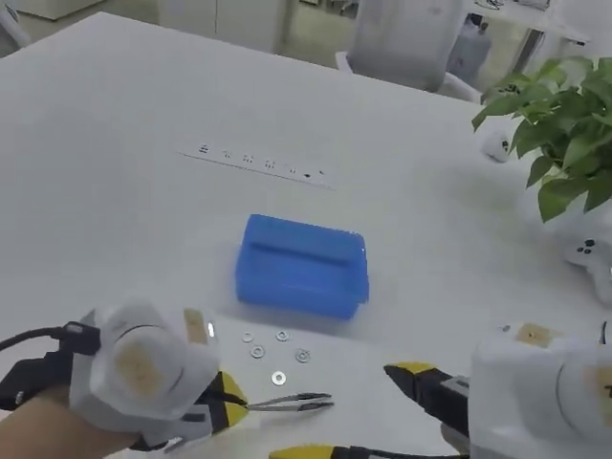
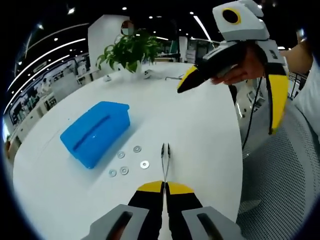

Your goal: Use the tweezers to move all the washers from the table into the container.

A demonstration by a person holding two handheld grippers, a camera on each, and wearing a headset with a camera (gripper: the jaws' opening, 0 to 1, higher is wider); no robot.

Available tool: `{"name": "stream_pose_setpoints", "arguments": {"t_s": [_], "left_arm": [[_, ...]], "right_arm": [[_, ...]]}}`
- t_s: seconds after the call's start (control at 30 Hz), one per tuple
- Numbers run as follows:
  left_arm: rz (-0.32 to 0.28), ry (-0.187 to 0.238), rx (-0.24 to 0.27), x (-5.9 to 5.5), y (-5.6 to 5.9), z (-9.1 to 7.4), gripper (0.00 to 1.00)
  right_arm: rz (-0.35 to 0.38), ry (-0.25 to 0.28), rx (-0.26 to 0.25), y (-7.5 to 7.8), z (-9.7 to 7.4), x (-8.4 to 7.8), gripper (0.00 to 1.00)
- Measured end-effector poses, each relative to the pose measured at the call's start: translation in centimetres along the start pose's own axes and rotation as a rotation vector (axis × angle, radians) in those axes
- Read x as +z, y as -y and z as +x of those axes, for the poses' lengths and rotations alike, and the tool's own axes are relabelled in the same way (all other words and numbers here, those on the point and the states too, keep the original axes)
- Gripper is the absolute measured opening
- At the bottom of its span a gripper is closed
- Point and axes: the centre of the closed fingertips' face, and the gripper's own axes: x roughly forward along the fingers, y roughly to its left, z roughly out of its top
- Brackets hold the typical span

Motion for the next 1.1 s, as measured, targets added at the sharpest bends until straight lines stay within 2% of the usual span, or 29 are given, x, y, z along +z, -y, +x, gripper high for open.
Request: {"name": "stream_pose_setpoints", "arguments": {"t_s": [0.13,0.3,0.37,0.47,0.6,0.67,0.73,0.83,0.93,1.1], "left_arm": [[0.013,0.031,0.004,1.7,0.9,-1.7,0.0],[0.025,0.061,0.012,3.1,1.5,-3.0,0.0],[0.022,0.072,0.002,3.5,1.7,-3.3,0.0],[0.026,0.08,-0.014,4.0,2.1,-3.5,0.0],[0.062,0.075,-0.022,4.4,2.4,-3.8,0.0],[0.077,0.08,-0.045,4.6,2.7,-3.9,0.0],[0.094,0.073,-0.064,4.6,2.9,-3.8,0.0],[0.121,0.062,-0.072,4.5,3.1,-3.8,0.0],[0.129,0.065,-0.085,4.8,3.4,-4.0,0.0],[0.151,0.066,-0.079,4.9,3.4,-4.2,0.0]], "right_arm": [[-0.069,-0.033,0.026,-0.9,1.0,-0.2,0.66],[-0.198,-0.116,0.075,-1.7,2.2,-1.4,0.49],[-0.2,-0.16,0.115,-2.1,2.8,-2.2,0.41],[-0.226,-0.169,0.131,-2.0,3.7,-2.4,0.32],[-0.276,-0.161,0.146,-2.1,4.2,-1.9,0.25],[-0.309,-0.157,0.158,-2.2,4.7,-1.8,0.21],[-0.358,-0.175,0.165,-2.1,5.1,-2.0,0.19],[-0.439,-0.171,0.172,-2.1,5.6,-1.9,0.11],[-0.451,-0.185,0.187,-2.3,5.9,-2.1,0.07],[-0.477,-0.176,0.194,-2.7,5.9,-1.9,0.04]]}}
